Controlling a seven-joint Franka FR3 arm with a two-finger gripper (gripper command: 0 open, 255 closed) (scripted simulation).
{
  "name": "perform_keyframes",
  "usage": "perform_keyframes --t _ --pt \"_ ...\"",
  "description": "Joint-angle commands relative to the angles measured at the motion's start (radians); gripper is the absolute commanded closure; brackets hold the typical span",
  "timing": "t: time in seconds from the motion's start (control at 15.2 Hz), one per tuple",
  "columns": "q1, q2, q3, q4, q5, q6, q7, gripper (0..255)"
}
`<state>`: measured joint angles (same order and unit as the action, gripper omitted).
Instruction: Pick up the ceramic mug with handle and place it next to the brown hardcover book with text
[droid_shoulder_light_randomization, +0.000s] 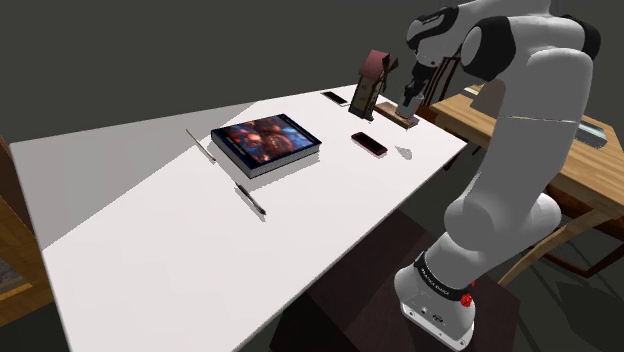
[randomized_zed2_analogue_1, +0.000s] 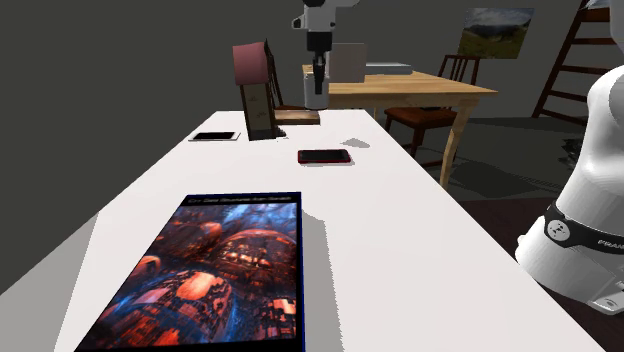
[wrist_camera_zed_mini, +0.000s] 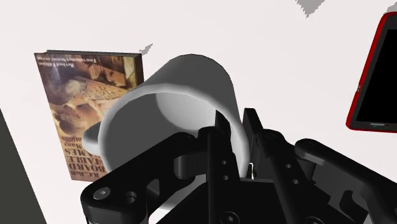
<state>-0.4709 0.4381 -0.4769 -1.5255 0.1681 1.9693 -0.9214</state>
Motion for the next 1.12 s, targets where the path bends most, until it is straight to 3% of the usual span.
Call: perform_keyframes --t 0.0,0.79,1.06 --pt "0.002 0.003 0.002 -0.026 0.003 0.029 -0.001 255" --pt "-0.003 0.056 0.018 -0.112 0.032 0.163 -0.017 255" --pt "-0.003 0.056 0.018 -0.112 0.032 0.163 -0.017 255"
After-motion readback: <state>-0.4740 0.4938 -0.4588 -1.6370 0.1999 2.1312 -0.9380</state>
